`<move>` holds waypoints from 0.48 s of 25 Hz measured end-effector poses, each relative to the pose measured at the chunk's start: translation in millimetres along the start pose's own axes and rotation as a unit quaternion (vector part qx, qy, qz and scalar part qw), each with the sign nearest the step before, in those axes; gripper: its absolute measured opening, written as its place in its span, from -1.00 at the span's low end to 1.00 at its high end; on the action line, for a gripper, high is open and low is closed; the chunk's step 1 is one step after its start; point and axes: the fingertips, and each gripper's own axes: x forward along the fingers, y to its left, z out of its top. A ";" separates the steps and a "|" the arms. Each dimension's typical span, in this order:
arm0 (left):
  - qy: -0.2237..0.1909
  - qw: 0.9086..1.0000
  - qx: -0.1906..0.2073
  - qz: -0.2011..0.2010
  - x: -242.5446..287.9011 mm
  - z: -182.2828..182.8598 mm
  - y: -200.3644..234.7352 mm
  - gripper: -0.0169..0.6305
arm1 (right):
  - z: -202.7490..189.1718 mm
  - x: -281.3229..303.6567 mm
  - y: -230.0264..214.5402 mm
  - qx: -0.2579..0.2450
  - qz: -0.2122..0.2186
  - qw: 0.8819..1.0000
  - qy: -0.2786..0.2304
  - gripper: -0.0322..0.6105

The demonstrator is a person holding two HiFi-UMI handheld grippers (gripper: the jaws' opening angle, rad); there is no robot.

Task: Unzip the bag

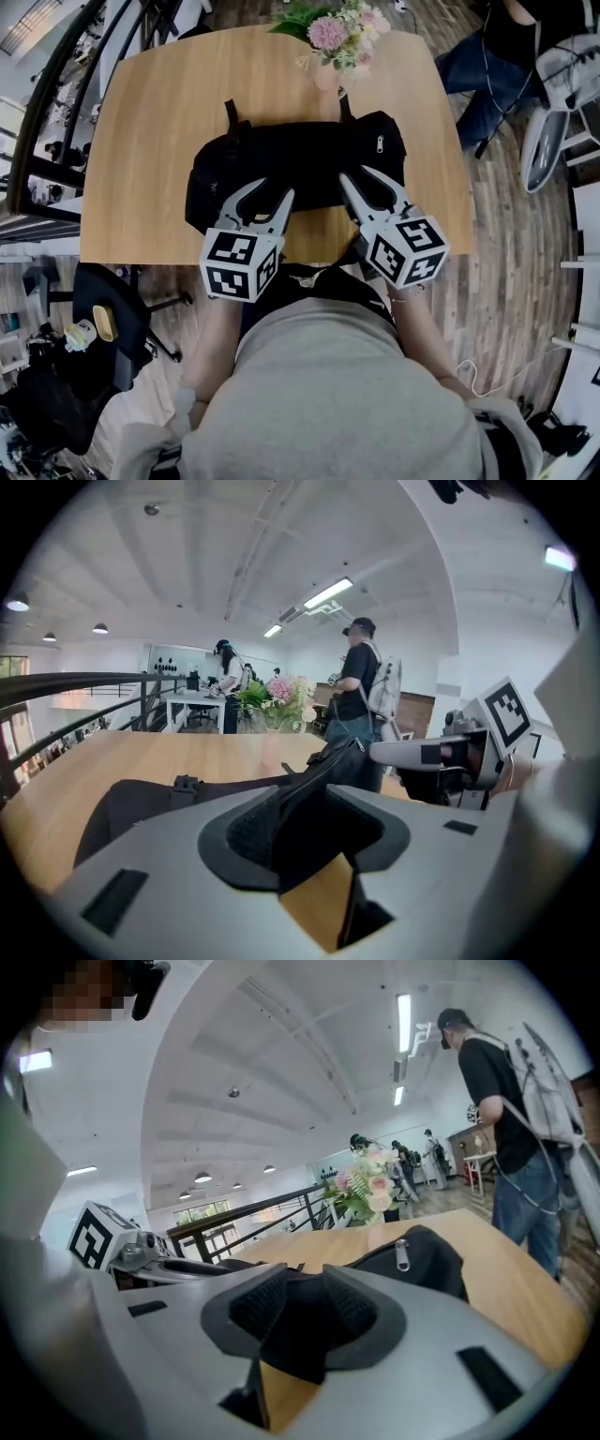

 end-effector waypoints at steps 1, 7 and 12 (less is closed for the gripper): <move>0.003 1.000 0.000 -0.006 -0.7 -2.0 -1.6 -0.43 | -1.3 0.8 7.0 -0.004 0.009 1.000 0.003 -0.56; 0.006 1.000 -0.017 -0.014 -7.7 -9.9 -5.6 -0.54 | -12.3 6.0 44.2 -0.022 0.058 0.998 0.027 -0.55; -0.002 0.998 -0.061 -0.013 -15.6 -13.3 -2.4 -0.70 | -21.2 7.2 60.3 -0.029 0.076 0.996 0.043 -0.58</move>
